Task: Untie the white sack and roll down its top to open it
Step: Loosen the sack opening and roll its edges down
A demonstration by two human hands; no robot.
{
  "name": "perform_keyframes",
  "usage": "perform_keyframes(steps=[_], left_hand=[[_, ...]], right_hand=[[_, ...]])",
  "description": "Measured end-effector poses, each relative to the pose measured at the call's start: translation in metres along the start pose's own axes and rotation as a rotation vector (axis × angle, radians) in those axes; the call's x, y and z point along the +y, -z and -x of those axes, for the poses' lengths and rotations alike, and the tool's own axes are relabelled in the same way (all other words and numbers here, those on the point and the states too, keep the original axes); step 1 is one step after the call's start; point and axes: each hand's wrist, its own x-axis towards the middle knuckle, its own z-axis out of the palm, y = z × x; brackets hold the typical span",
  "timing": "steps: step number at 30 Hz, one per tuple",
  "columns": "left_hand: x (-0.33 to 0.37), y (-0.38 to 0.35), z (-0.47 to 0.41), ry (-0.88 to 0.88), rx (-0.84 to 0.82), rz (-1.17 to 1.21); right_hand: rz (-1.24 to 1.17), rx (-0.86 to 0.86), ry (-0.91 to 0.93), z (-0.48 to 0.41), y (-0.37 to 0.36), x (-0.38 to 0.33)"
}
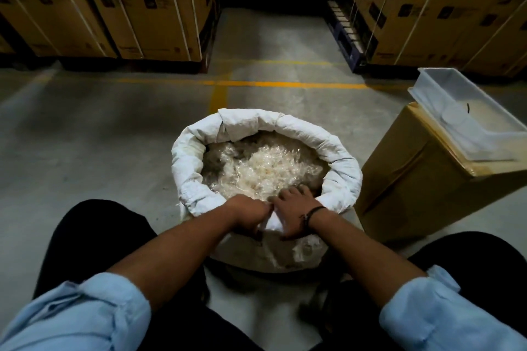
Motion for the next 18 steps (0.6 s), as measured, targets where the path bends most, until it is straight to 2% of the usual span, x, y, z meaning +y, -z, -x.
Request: perform_keyframes(steps=[5,9,16,18], left_hand=[[0.008,-0.016,0.014,0.003,0.077,-0.057],[0.011,-0.028,0.022,0.02,0.185,-0.132],[0.001,-0.001,0.028,-0.061,0.07,-0.166],[-0.011,0.008,0.033,-0.023,0.01,-0.133]], right_hand=[[-0.252,0.018,-0.028,0.002,-0.012,-0.022],[-0.245,0.073,-0.087,0.005,-0.02,-0.039],[-0.282,-0.086,-0.02,0.023,0.001,-0.031],[-0.26,-0.101,-0.009,0.029,0.007,-0.032]])
